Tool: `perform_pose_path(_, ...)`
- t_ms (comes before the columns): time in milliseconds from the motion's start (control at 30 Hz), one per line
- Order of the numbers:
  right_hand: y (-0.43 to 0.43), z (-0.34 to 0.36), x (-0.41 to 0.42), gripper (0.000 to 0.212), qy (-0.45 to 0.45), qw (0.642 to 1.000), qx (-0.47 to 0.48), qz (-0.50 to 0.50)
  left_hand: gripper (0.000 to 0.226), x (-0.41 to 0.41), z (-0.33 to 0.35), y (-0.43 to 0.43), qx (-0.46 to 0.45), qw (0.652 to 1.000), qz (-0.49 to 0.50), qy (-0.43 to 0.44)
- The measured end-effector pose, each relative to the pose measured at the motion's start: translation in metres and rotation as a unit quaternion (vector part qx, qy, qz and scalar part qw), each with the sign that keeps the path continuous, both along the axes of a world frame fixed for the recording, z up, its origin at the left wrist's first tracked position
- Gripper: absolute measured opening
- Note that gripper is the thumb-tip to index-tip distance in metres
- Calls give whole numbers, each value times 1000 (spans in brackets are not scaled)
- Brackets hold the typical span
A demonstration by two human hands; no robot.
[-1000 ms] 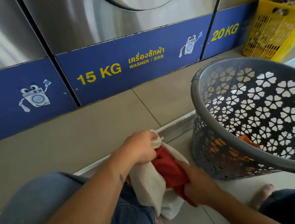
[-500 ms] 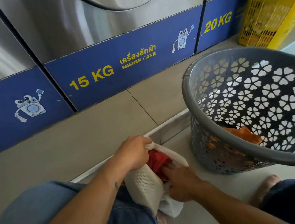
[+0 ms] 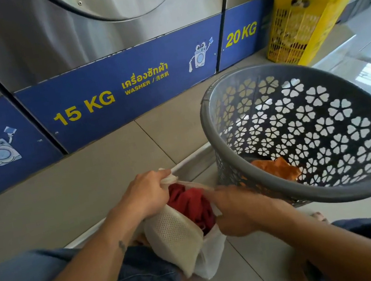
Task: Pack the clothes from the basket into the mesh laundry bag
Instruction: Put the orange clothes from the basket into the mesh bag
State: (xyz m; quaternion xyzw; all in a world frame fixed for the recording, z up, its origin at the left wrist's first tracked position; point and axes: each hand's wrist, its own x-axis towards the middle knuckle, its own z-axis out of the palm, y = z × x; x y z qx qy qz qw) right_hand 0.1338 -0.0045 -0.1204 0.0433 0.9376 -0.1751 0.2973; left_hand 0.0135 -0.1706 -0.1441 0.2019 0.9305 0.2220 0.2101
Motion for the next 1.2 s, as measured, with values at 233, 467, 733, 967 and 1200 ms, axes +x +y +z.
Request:
perform_pose_path(233,46,138,10,67,175,976,-123,-49,46,2,-3,13,28,1000,-3,0)
perform_pose_path(467,145,66,-44,84,108,990,40,-85,52,-8,-2,47,-6,1000,-12,-9)
perform_pose_path(733,199,-62,-85,101,-128,971,199,37,57,-19,-10,83,-50,998,-19,-17)
perform_pose_path(967,216,-148,-110,111,-209,953,206,76,36,-28,-15,98,-64,996,-48,-37)
perform_pose_path(1200,216,-223,-84,111,-186,927,282,165,46,-29,-15,85,-55,995,-60,-50)
